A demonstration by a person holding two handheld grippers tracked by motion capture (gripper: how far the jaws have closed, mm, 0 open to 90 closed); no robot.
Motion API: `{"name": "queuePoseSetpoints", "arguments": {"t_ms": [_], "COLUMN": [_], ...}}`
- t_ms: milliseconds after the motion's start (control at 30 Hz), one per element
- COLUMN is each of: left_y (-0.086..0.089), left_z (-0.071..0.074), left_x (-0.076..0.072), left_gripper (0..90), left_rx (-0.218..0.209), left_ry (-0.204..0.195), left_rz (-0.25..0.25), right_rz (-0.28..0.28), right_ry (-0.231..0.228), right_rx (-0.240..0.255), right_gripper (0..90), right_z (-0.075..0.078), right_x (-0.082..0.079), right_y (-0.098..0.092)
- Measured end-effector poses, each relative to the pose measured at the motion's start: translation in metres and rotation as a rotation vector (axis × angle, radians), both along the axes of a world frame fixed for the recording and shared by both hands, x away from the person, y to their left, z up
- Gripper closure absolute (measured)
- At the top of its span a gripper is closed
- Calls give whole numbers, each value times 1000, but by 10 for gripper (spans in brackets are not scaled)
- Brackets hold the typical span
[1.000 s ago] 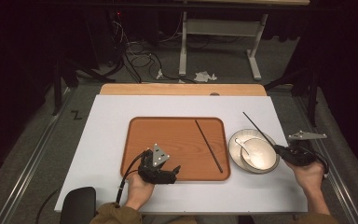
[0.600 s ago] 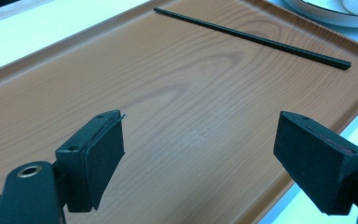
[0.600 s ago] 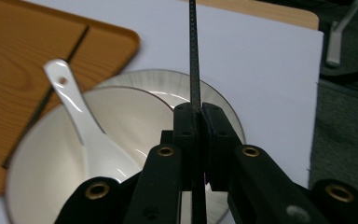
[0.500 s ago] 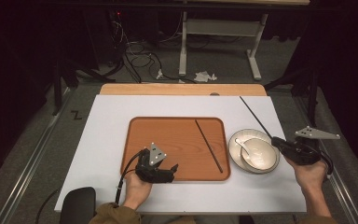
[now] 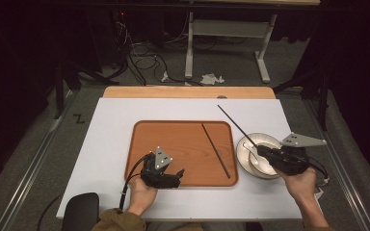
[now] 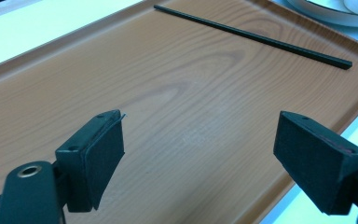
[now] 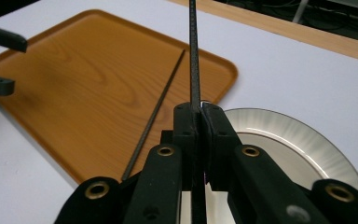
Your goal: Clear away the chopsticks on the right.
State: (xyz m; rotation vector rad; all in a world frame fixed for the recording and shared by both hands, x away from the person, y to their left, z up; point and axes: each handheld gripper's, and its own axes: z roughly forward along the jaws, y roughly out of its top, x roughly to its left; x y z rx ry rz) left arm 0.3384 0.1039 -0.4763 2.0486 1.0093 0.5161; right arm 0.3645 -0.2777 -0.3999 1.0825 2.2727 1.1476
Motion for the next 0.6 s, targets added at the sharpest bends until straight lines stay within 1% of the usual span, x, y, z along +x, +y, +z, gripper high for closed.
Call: {"name": "queuePoseSetpoints", "arguments": {"t_ms": [67,100,133,167,200,233,267,300,333,367,400,433,467,533,567,600], "left_y": [-1,0,0,0,1,1,1,1,1,0,0,0,0,0,0,-1], "left_z": [0,1,1,1,1,1,1,1,1,1,1,2,2,1,1,1], "left_x": [-1,-1,-1,-1,-1,0,0,0,0,-1,-1,-1,-1,-1,0,0], "left_gripper": [164,164,164,164,164,164,164,164,164,164,164,164,164,164,164,164], "left_rx": [0,-3,-3,-7,-9,-12,-12,-7,-7,-8,-8,-7,-7,-9,-6,-1], "left_ry": [-6,-7,-7,-7,-7,-2,-2,-2,-2,-6,-6,-10,-10,-6,-3,-1], "left_rz": [-6,-4,-4,-1,3,4,4,3,3,-1,-1,-2,-2,-2,-2,-2], "right_rz": [20,22,22,42,42,60,60,80,80,95,95,98,98,112,112,123], "right_ry": [-5,3,3,5,5,13,13,17,17,24,24,26,26,29,29,38], "right_rx": [-13,-11,-11,-29,-29,-16,-16,-49,-49,-62,-62,-77,-77,-102,-102,-125], "right_gripper": [859,859,859,859,859,859,859,859,859,859,859,859,859,858,858,858], "right_z": [0,-1,-1,-1,-1,-5,-5,-11,-11,-16,-16,-18,-18,-24,-24,-31], "right_x": [-3,-5,-5,-7,-7,-9,-9,-10,-10,-10,-10,-10,-10,-9,-9,-6], "right_y": [9,13,13,24,24,34,34,47,47,56,56,63,63,77,77,86]}}
